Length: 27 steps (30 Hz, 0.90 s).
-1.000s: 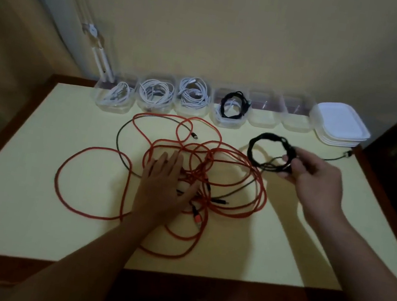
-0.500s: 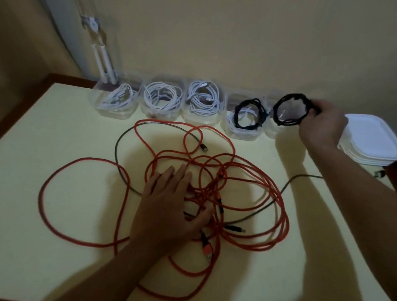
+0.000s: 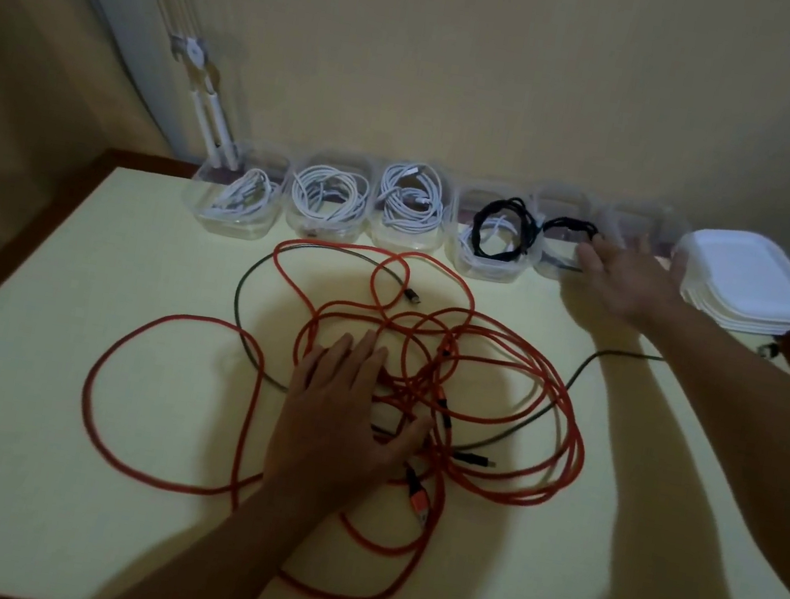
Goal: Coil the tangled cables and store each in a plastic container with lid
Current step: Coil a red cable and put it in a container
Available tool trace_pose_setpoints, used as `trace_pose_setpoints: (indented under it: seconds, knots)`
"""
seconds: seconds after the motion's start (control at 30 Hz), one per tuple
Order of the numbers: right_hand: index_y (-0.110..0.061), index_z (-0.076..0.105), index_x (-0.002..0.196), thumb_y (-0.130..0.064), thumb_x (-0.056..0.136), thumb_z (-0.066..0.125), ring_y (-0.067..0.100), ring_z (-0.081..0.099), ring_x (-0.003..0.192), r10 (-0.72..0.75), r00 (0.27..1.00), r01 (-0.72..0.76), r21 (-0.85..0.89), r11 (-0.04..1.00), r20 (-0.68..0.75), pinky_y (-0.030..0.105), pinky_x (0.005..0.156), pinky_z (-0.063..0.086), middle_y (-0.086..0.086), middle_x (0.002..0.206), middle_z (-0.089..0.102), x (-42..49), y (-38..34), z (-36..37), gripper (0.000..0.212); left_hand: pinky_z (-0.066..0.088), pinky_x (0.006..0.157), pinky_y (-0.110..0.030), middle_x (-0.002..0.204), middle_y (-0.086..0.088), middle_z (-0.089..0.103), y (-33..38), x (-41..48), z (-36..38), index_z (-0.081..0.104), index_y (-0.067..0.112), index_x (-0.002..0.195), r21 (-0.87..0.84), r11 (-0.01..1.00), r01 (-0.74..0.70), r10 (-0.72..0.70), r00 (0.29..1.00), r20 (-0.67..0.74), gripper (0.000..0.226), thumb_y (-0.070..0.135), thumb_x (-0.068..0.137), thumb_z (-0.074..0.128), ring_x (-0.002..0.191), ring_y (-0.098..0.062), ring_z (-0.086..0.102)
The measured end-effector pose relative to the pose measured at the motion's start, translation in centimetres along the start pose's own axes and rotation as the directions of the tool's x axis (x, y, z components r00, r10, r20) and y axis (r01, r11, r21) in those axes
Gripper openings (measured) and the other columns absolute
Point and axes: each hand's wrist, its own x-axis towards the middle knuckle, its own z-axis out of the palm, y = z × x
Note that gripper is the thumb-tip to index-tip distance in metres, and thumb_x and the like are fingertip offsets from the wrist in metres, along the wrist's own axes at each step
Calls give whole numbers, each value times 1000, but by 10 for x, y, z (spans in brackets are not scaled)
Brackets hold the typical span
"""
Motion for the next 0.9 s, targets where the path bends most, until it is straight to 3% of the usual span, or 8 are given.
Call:
trace_pose_setpoints:
  seconds: [0.1, 0.2, 0.3, 0.4, 0.5, 0.57, 0.8, 0.9]
  knots:
    - [-29, 26, 157, -53, 107, 18, 36, 3, 155, -28, 999, 29, 23, 999, -19, 67, 117, -9, 5, 167, 22, 1, 1, 3, 56, 7, 125, -39, 164, 4, 27, 0, 0, 0, 37, 22, 153, -11, 1000, 2, -2, 1000, -8, 88, 79, 87, 26, 152, -16, 19]
    - [-24, 42, 145, -49, 104, 28, 34, 31, 144, -73, 950, 137, 194, 971, -305, 65, 117, 18, 8, 149, 45, -24, -13, 2, 50, 9, 125, -38, 161, 2, 33, 1, 0, -2, 42, 21, 151, -44, 999, -4, 3, 1000, -17, 78, 70, 93, 21, 151, -16, 22]
    - [-16, 62, 132, -35, 105, 48, 23, 56, 123, -73, 872, 316, 444, 838, -484, 35, 102, 39, 6, 132, 64, -100, -40, 6, 36, 7, 125, -38, 161, 2, 33, 0, 2, -2, 39, 21, 151, -86, 996, -8, 8, 1000, -6, 70, 58, 97, 17, 151, -16, 20]
    - [-18, 64, 130, -42, 103, 48, 18, 55, 126, -243, 905, 397, 489, 776, -350, 38, 106, 44, -2, 131, 64, -182, -53, 34, 40, 8, 125, -39, 160, 0, 36, 0, 2, 0, 41, 20, 150, -110, 994, -8, 6, 1000, -20, 65, 52, 98, 19, 151, -16, 21]
    - [-20, 58, 138, -47, 105, 38, 20, 33, 148, -478, 864, 503, 199, 841, -161, 49, 116, 35, -2, 150, 50, -220, -44, 76, 48, 10, 125, -39, 158, -1, 39, -1, 0, 2, 45, 18, 147, -106, 994, -10, 5, 999, -40, 63, 51, 99, 22, 149, -18, 25]
    - [-23, 57, 138, -53, 104, 34, 14, 24, 153, -412, 898, 438, 224, 871, -156, 47, 122, 27, -6, 155, 45, -226, -42, 83, 50, 8, 124, -37, 157, -1, 40, -1, 0, 2, 45, 17, 148, -101, 995, -2, -3, 999, -45, 64, 52, 99, 23, 149, -19, 26]
    - [-18, 60, 138, -35, 105, 48, 18, 40, 144, -267, 945, 316, 308, 897, -192, 50, 118, 32, 0, 142, 60, -230, -58, 80, 39, 13, 125, -39, 151, -3, 48, 0, -4, 0, 49, 15, 142, -140, 990, -25, 17, 998, -58, 69, 61, 98, 24, 148, -19, 26]
    - [-19, 64, 128, -31, 103, 51, 18, 56, 122, -220, 949, 296, 407, 864, -225, 46, 104, 46, -3, 124, 67, -230, -59, 64, 31, 22, 122, -47, 143, -4, 57, 0, -9, -3, 60, 14, 132, -86, 986, -144, 138, 988, -66, 54, 48, 101, 31, 143, -24, 39]
